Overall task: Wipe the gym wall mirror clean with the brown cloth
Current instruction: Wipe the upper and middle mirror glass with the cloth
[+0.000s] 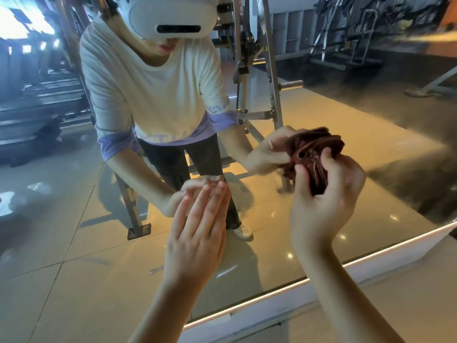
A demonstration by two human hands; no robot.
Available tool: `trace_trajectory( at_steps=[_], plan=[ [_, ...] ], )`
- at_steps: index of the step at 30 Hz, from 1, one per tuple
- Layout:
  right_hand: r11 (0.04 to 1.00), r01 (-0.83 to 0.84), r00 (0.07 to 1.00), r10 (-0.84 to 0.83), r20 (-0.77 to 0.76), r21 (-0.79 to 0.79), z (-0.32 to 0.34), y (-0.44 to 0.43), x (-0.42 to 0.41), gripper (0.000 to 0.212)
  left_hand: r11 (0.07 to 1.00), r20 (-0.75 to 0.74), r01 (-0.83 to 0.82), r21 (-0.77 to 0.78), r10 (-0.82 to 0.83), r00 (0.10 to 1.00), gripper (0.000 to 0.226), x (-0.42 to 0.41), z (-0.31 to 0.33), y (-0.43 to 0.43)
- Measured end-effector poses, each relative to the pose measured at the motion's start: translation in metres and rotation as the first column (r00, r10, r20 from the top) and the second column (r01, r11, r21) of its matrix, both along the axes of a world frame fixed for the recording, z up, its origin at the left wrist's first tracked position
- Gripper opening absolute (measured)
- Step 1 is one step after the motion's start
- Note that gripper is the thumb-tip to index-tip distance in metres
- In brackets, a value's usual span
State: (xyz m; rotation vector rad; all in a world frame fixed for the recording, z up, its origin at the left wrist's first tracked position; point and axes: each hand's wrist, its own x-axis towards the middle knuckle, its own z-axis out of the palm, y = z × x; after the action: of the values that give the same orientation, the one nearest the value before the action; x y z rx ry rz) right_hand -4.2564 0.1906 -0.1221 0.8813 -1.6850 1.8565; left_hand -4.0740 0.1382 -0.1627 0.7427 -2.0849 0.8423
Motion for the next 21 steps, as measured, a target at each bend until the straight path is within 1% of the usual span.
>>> trace_trajectory(
  at_steps=[1, 2, 4, 6, 7, 9, 10, 11, 12, 15, 17, 18, 19, 20, 21],
  plan=[
    [1.0, -0.002, 0.999, 0.003, -0.042, 0.018, -0.003, -0.001, 0.009, 0.031, 1.0, -0.002, -0.002, 0.0, 0.002, 1.0, 0.066, 0.0, 0.0, 0.0],
    [0.999, -0.022, 0.993, 0.027, -0.116, 0.049, -0.009, 0.0, 0.016, 0.032, 1.0, -0.011, -0.004, 0.001, 0.004, 1.0, 0.065, 0.001, 0.0, 0.0],
    [0.989, -0.098, 0.959, 0.123, -0.257, 0.109, -0.015, 0.003, 0.02, 0.033, 1.0, -0.027, -0.024, -0.004, 0.024, 0.999, 0.064, 0.003, -0.002, -0.002],
    [0.99, -0.102, 0.942, 0.128, -0.309, 0.101, -0.011, 0.005, 0.006, 0.032, 0.999, -0.023, -0.043, -0.021, 0.042, 0.999, 0.063, 0.005, -0.003, -0.004],
    [0.995, -0.081, 0.954, 0.096, -0.286, 0.064, -0.008, 0.004, -0.001, 0.032, 0.999, -0.023, -0.044, -0.028, 0.044, 0.999, 0.064, 0.006, -0.003, -0.005],
    [0.999, -0.041, 0.987, 0.04, -0.154, -0.005, -0.003, 0.001, -0.007, 0.034, 0.999, -0.031, -0.038, -0.023, 0.038, 0.999, 0.065, 0.004, -0.004, -0.005],
    [0.999, -0.029, 0.994, 0.027, -0.102, -0.016, -0.005, -0.001, -0.002, 0.036, 0.999, -0.038, -0.034, -0.017, 0.033, 0.999, 0.065, 0.003, -0.004, -0.004],
    [0.999, -0.032, 0.995, 0.032, -0.092, -0.003, -0.008, -0.002, 0.007, 0.038, 0.999, -0.044, -0.031, -0.014, 0.03, 0.999, 0.065, 0.003, -0.005, -0.004],
    [0.998, -0.051, 0.991, 0.054, -0.12, 0.028, -0.014, -0.002, 0.016, 0.039, 0.999, -0.046, -0.032, -0.017, 0.031, 0.998, 0.064, 0.002, -0.006, -0.004],
    [0.986, -0.133, 0.946, 0.157, -0.285, 0.101, -0.021, 0.002, 0.022, 0.035, 0.998, -0.024, -0.043, -0.048, 0.042, 0.999, 0.065, 0.004, -0.007, -0.008],
    [0.992, -0.104, 0.935, 0.124, -0.332, 0.078, -0.011, 0.002, 0.007, 0.031, 0.998, -0.019, -0.043, -0.051, 0.042, 0.999, 0.067, 0.006, -0.007, -0.009],
    [0.997, -0.069, 0.949, 0.079, -0.304, 0.046, -0.005, 0.001, 0.0, 0.031, 0.998, -0.018, -0.042, -0.053, 0.041, 0.999, 0.067, 0.006, -0.007, -0.009],
    [0.999, -0.044, 0.972, 0.045, -0.229, 0.009, 0.001, 0.0, -0.005, 0.031, 0.998, -0.016, -0.04, -0.054, 0.039, 0.999, 0.067, 0.006, -0.007, -0.009],
    [0.999, -0.035, 0.991, 0.031, -0.13, -0.025, 0.005, -0.001, -0.004, 0.032, 0.998, -0.014, -0.037, -0.051, 0.036, 0.999, 0.067, 0.006, -0.007, -0.008],
    [0.999, -0.035, 0.997, 0.033, -0.064, -0.038, 0.007, -0.002, 0.002, 0.032, 0.998, -0.012, -0.034, -0.046, 0.034, 0.999, 0.067, 0.006, -0.007, -0.008]
  ],
)
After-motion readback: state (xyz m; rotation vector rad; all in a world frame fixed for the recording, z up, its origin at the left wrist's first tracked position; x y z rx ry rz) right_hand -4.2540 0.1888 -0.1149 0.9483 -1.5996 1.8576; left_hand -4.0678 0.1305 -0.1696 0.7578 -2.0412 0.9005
